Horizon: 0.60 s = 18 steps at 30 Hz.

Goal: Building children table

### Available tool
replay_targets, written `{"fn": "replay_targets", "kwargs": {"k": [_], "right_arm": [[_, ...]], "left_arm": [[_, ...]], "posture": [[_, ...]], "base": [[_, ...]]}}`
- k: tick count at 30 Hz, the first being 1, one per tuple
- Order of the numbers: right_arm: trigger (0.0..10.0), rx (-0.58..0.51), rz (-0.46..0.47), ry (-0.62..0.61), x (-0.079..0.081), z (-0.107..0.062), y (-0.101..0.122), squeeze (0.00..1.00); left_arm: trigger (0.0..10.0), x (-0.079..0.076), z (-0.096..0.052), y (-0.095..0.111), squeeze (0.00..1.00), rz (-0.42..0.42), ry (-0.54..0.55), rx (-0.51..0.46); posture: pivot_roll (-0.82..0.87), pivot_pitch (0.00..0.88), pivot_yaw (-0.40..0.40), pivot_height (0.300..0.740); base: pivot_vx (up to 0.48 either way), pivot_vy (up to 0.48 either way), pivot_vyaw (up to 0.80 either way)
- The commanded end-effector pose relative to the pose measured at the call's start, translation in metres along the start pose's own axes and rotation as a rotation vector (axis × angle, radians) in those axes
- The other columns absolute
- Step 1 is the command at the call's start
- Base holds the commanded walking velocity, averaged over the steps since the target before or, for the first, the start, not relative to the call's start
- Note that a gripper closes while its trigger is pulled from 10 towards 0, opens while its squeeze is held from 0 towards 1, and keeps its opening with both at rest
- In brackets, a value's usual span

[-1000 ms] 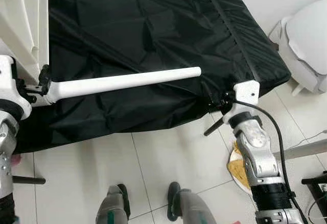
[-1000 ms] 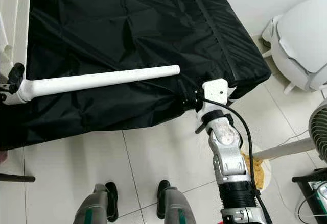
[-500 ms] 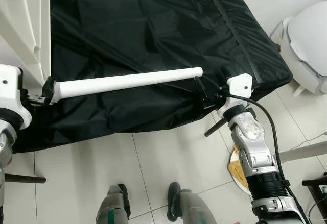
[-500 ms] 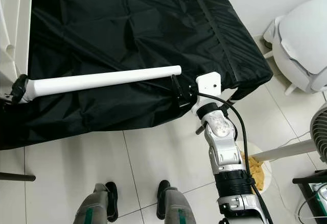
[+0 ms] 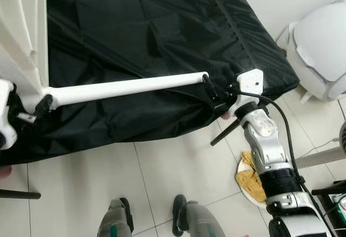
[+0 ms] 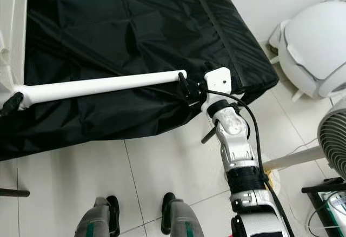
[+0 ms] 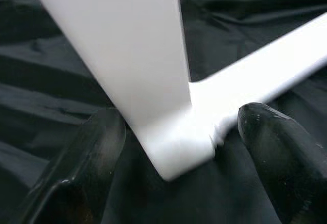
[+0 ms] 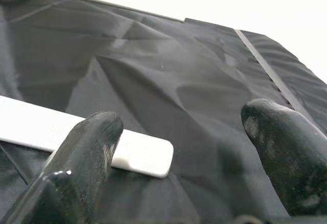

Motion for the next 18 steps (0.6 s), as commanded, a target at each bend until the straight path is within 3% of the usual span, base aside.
{"fn": "replay_targets", "kwargs": {"k": [1, 4, 9, 14, 18], "right_arm": [[10.0, 0.01, 0.012, 0.011, 0.002, -0.002, -0.005, 0.0], [10.0, 0.007, 0.016, 0.016, 0.002, 0.002, -0.005, 0.0], [10.0, -0.002, 0.018, 0.039, 0.007, 0.004, -0.006, 0.0], [10.0, -0.012, 0.029, 0.049, 0.009, 0.008, -0.006, 0.0], [10.0, -0.017, 0.049, 0.056, 0.014, 0.011, -0.005, 0.0]], "left_arm": [[10.0, -0.009, -0.004, -0.003, 0.0, -0.008, -0.088, 0.032], [10.0, -0.004, -0.01, -0.006, 0.0, 0.01, -0.061, 0.065], [10.0, -0.01, -0.018, 0.005, 0.0, -0.039, -0.089, 0.008], [10.0, -0.033, -0.02, 0.016, 0.0, -0.161, -0.232, -0.065], [10.0, -0.057, -0.011, 0.021, 0.0, -0.227, -0.354, -0.122]], "posture": [[0.12, 0.233, -0.094, 0.74], [0.13, 0.234, -0.1, 0.74], [0.14, 0.232, -0.107, 0.74], [0.15, 0.223, -0.112, 0.74], [0.15, 0.213, -0.113, 0.74]], "base": [[0.0, 0.0, 0.0], [0.0, 0.0, 0.0], [0.0, 0.0, 0.0], [0.0, 0.0, 0.0], [0.0, 0.0, 0.0]]}}
Point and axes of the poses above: a point about 5 cm out from each wrist's last joint towards the gripper, its own z axis pointing out of the wrist towards the gripper, its own y axis along the axis of the wrist's last joint, x = y × z, the point moved 3 cm from there along z, pointing out of the wrist towards the gripper, and after that the axes turned 7 degrees about -z, right-handed, at the moved point
